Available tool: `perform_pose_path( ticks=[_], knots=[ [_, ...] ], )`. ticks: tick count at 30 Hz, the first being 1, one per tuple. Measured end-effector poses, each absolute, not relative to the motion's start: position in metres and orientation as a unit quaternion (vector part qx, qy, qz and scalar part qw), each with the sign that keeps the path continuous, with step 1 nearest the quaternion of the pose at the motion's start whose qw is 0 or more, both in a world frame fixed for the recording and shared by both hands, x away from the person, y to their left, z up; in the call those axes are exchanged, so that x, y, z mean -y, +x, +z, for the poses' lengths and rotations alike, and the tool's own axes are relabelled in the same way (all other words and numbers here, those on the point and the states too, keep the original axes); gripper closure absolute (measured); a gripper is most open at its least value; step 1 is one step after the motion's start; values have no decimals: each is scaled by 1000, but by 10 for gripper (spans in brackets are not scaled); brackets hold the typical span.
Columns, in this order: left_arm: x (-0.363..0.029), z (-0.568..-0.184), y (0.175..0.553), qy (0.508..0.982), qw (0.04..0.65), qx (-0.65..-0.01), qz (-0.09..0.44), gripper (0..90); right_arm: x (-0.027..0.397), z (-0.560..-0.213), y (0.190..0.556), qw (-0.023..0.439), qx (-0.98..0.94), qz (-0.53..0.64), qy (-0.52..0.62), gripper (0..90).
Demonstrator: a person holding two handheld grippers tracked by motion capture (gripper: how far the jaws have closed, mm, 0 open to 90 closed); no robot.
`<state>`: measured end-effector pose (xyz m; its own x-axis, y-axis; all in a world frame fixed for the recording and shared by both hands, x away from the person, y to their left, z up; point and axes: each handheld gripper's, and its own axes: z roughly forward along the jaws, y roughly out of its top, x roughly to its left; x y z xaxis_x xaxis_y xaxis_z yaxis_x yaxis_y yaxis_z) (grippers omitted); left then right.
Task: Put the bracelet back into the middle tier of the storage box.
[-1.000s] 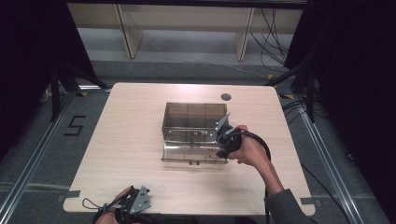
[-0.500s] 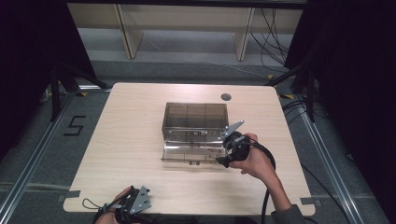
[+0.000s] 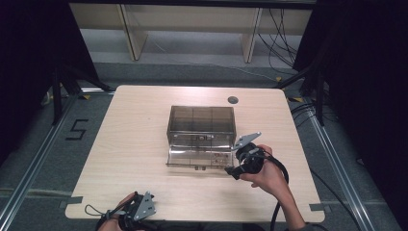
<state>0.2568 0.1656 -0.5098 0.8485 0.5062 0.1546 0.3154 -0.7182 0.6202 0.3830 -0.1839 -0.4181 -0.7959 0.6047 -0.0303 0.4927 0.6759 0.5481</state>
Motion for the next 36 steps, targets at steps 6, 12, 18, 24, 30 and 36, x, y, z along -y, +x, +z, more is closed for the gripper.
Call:
perform_pose_path(
  ticks=[6, 12, 18, 24, 30, 36],
  knots=[
    [-166, -510, 257, 913, 301, -224, 159, 165, 189, -420, 378, 105, -902, 275, 316, 285],
    [-165, -509, 257, 913, 302, -224, 159, 165, 192, -423, 373, 109, -896, 281, 326, 276],
    [-165, -509, 256, 913, 302, -223, 160, 165, 196, -427, 369, 111, -893, 285, 329, 274],
    [-166, -509, 256, 913, 302, -222, 160, 165, 199, -431, 364, 113, -886, 298, 338, 264],
    [-165, -509, 256, 913, 302, -222, 160, 165, 204, -434, 361, 115, -884, 303, 337, 263],
    [-165, -509, 256, 913, 303, -223, 160, 165, 208, -439, 358, 116, -884, 316, 324, 262]
  ],
)
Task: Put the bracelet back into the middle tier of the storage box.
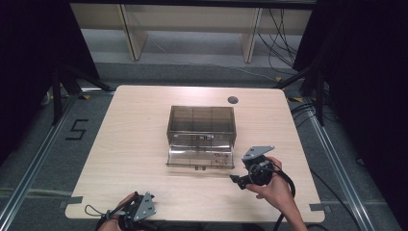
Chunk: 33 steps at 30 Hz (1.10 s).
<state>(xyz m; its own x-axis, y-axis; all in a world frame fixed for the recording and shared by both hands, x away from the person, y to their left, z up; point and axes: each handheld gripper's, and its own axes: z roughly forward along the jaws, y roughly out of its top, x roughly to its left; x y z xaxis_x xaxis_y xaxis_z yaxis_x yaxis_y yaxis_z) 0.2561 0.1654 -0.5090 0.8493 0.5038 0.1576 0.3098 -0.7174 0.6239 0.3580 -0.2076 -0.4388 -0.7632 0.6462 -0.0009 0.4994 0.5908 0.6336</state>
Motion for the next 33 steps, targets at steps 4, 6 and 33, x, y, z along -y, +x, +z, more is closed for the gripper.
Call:
perform_pose_path(
  ticks=[4, 6, 33],
  knots=[
    [-165, -509, 256, 913, 302, -222, 160, 165, 209, -440, 355, 114, -883, 313, 332, 260],
    [-165, -509, 256, 913, 303, -222, 160, 165, 209, -443, 356, 123, -880, 327, 322, 255],
    [-165, -509, 256, 913, 303, -222, 161, 165, 221, -460, 342, 111, -872, 340, 334, 250]
  ],
)
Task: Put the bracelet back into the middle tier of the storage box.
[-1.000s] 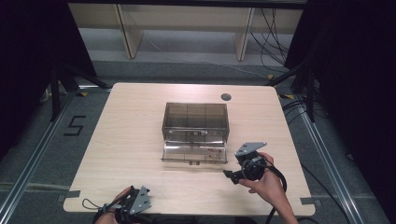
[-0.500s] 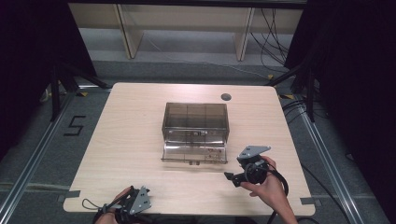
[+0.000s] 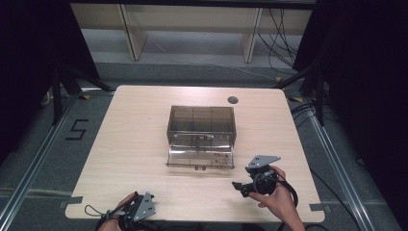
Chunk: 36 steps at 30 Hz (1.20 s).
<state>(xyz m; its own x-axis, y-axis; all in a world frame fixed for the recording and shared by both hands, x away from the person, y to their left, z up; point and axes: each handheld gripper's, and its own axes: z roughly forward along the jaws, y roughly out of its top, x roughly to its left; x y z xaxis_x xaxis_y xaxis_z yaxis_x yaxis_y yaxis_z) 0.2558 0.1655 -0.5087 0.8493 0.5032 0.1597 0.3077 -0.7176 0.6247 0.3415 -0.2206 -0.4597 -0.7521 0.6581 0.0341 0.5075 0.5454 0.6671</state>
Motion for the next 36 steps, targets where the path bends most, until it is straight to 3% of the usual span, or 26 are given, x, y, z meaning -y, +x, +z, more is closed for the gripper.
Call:
perform_pose_path(
  ticks=[36],
  knots=[
    [-165, -508, 255, 913, 301, -221, 162, 165, 228, -478, 317, 98, -848, 370, 367, 244]
  ],
)
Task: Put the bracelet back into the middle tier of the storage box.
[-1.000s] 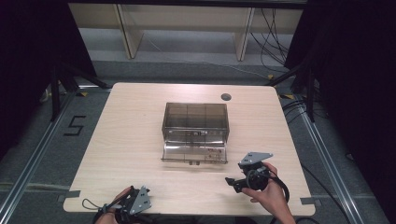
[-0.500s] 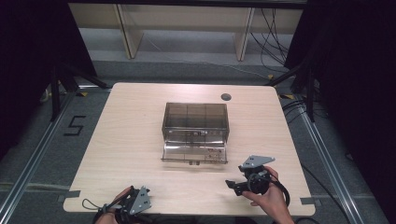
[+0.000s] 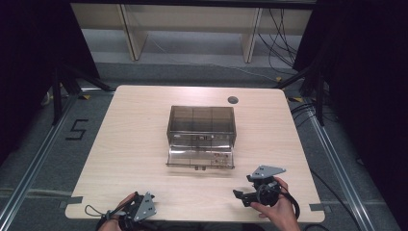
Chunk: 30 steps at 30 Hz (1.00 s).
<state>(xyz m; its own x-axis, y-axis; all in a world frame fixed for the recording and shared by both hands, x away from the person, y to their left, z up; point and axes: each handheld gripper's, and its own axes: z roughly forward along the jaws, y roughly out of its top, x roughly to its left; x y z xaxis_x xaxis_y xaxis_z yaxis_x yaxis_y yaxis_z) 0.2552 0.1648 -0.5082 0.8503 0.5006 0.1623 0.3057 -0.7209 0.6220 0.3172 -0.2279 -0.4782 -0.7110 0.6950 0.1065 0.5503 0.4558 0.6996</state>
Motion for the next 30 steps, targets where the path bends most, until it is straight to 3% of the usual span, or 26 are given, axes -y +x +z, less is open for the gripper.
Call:
perform_pose_path(
  ticks=[30],
  knots=[
    [-165, -509, 255, 913, 306, -220, 159, 165, 233, -487, 294, 92, -845, 366, 378, 198]
  ],
)
